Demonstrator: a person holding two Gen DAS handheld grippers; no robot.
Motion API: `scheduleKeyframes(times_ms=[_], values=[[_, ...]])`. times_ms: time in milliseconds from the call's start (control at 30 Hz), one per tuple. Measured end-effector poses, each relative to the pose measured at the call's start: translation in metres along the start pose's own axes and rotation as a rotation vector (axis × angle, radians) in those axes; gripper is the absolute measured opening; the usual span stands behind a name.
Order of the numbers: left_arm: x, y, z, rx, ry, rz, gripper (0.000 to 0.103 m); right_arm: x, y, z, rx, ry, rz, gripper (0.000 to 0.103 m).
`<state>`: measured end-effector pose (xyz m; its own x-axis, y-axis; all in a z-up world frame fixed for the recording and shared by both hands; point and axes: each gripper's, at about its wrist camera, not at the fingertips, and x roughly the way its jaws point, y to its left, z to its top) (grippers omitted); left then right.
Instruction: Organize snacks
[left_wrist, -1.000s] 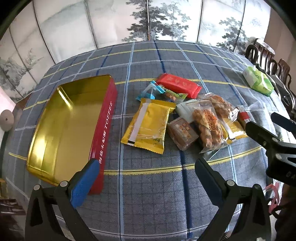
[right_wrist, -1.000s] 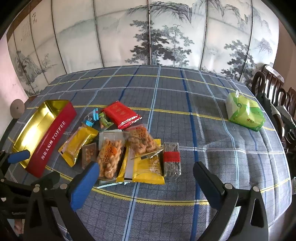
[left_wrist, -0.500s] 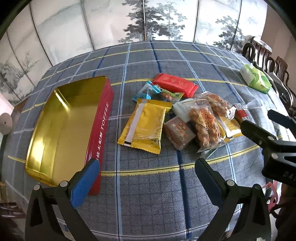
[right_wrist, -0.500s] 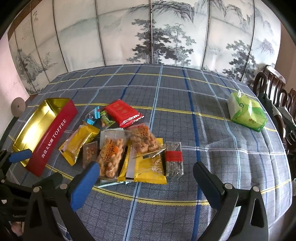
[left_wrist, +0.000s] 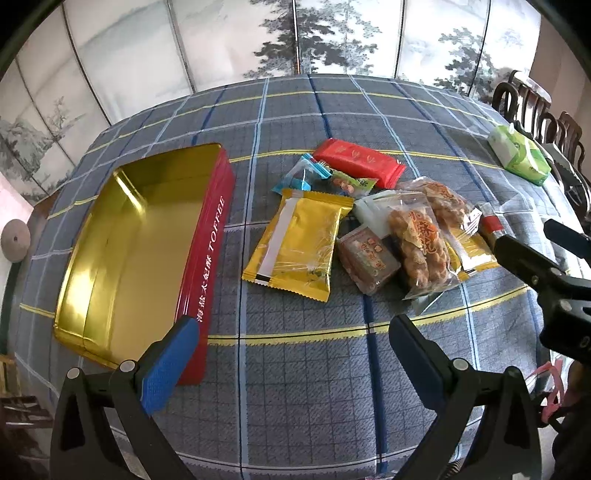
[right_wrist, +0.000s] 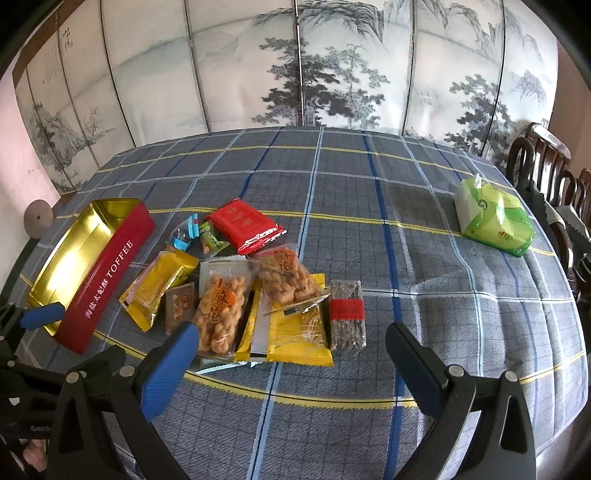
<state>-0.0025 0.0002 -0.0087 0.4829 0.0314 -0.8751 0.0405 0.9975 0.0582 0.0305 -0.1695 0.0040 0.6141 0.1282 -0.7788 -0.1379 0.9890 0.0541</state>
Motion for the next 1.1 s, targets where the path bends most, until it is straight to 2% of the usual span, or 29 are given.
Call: scheduleKeyframes(times_ms=[1100], values=[[0.0017,-0.0024,0.0034,0.008,0.008,0.011,0.101,0.0010,-0.0027,0.0022,-0.019,-0.005,-0.005,0.103]])
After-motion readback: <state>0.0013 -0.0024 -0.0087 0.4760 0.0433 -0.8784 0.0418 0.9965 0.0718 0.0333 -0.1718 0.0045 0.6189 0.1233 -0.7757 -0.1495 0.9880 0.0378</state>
